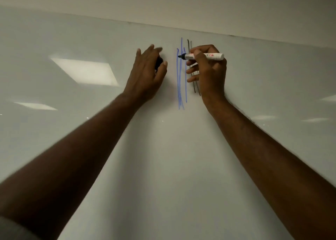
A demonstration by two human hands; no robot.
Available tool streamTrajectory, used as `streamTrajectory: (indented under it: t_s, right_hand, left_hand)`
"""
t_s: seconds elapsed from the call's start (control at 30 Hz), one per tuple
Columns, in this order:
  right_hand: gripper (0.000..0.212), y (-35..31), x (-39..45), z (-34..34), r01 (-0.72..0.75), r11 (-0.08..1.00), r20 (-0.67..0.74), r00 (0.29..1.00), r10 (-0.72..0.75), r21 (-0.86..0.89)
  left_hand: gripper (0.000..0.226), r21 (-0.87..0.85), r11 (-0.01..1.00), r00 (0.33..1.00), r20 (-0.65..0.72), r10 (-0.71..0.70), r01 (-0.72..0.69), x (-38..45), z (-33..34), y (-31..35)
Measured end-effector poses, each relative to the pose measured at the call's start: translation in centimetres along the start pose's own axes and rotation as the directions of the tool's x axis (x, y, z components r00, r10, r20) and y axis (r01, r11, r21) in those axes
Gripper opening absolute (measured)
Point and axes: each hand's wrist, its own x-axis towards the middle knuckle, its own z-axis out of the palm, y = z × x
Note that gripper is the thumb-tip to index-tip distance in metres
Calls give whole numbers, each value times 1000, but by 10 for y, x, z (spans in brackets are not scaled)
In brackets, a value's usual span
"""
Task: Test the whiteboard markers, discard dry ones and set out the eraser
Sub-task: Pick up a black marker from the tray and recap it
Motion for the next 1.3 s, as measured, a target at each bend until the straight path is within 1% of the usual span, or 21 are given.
streamTrajectory:
  t_s: [0.07,0.13,0.2,0.27,0.4,0.5,0.67,0.8,0.87,0.97,1.07,1.13,1.2,1.3]
  right_hand:
    - [4,0,16,10,40,998,5,999,-40,-49]
    - [5,0,37,16,60,993,-1,998,-61,-104]
    - [4,2,58,21,69,985,1,998,-70,-161]
    - [6,6,76,25,93,971,9,996,-93,-219]
    - [20,17,94,31,155,928,58,988,-144,-340]
    - [23,23,99,29,178,910,90,984,-155,-375]
    - [24,23,82,18,218,898,132,975,-181,-383]
    - [20,25,45,3,213,917,177,971,-161,-336]
    - [21,25,20,-4,226,929,234,959,-160,-292]
    - [22,20,-15,-9,255,934,358,921,-155,-250]
    - [27,12,-26,-8,332,893,460,872,-168,-304]
    - [24,5,-15,-3,323,897,430,886,-175,-301]
    - [17,1,8,1,277,921,330,927,-179,-276]
    - [12,-2,52,6,220,915,184,969,-165,-339]
  left_hand:
    - [29,162,985,996,71,45,-56,21,-6,-14]
    - [25,272,957,993,94,76,-99,39,-12,-26]
    - [27,357,928,991,111,75,-110,50,-14,-35]
    - [27,398,910,990,121,72,-115,53,-13,-39]
    - [27,402,907,989,124,81,-125,52,-12,-39]
    - [26,398,909,989,123,83,-126,53,-12,-40]
    - [26,394,909,989,110,99,-135,53,-11,-40]
    - [26,391,910,989,105,107,-140,53,-11,-40]
    - [26,395,908,988,110,105,-140,52,-11,-40]
    - [27,395,910,989,114,91,-129,51,-12,-40]
    - [31,397,910,990,118,78,-119,51,-12,-40]
    - [31,392,913,990,117,75,-116,51,-11,-39]
    - [26,385,916,991,107,79,-114,50,-11,-39]
    - [17,375,919,991,102,86,-119,49,-11,-40]
